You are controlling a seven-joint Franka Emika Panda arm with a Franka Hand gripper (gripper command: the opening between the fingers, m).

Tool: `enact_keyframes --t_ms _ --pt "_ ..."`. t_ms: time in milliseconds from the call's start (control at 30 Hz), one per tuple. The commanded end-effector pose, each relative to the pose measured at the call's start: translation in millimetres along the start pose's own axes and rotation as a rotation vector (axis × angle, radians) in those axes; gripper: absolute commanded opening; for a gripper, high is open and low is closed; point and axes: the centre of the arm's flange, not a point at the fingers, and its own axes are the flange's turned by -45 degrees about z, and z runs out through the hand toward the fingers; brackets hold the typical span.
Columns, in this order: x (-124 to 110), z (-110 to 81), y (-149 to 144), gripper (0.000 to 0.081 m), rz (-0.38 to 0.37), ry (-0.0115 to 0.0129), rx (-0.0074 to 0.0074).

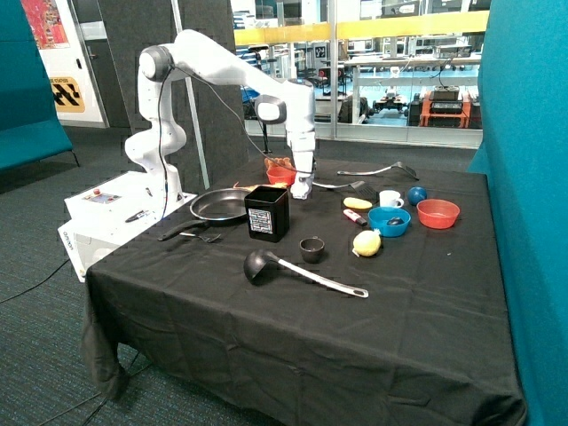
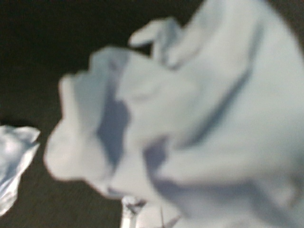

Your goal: Throw away the rubbish paper

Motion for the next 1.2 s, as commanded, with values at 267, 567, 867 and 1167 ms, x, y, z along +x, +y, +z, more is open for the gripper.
enact_keyframes --t_ms 267,567,867,1167 --pt "-81 -86.9 14 0.0000 0.177 -0.0054 0.0026" --pt "-123 -94.0 40 0.0000 0.273 -0.0055 0.0024" --pt "-130 -104.7 91 0.0000 0.433 -0.0057 0.0019" --pt "-130 -84.0 117 0.0000 0.418 -0.0057 0.0020"
